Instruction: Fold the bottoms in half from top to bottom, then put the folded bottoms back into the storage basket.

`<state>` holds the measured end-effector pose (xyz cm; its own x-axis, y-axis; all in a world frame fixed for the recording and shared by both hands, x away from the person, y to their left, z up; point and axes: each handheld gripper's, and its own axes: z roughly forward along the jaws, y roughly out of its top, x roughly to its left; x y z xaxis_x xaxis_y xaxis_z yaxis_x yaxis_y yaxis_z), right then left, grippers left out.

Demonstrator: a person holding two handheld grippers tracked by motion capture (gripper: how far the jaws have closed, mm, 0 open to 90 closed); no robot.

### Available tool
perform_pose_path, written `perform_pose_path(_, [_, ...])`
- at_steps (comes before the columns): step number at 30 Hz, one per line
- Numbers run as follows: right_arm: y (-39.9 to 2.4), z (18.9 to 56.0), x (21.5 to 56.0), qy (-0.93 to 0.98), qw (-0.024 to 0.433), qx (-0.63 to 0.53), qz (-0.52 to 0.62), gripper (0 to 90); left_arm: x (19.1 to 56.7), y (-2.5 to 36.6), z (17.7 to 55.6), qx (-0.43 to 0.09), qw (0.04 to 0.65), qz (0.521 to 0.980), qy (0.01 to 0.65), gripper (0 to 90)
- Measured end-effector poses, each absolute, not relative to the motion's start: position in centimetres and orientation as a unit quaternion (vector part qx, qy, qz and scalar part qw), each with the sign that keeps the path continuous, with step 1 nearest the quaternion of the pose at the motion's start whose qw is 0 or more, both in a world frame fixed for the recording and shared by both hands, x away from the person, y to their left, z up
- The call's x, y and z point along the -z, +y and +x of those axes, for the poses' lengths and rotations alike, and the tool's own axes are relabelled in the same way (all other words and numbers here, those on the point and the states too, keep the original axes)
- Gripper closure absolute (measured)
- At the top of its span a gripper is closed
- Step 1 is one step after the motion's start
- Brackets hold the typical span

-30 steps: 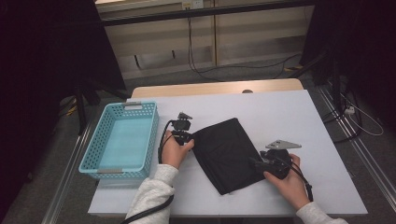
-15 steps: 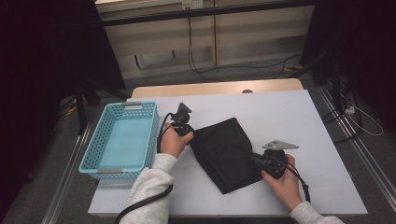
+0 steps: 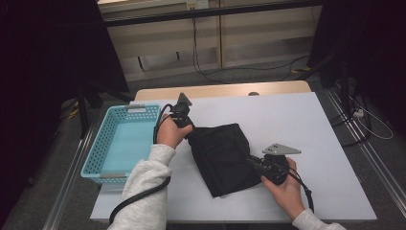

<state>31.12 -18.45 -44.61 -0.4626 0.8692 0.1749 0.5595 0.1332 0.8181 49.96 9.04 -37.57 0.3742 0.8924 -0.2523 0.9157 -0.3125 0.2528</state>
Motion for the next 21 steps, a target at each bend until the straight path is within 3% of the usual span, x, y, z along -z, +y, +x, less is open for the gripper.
perform_pose_path(21, [-15.5,30.8,43.0,0.727,0.188,-0.469,0.465,81.0,32.9,10.1,51.5,0.02,0.135,0.824,0.551,83.9])
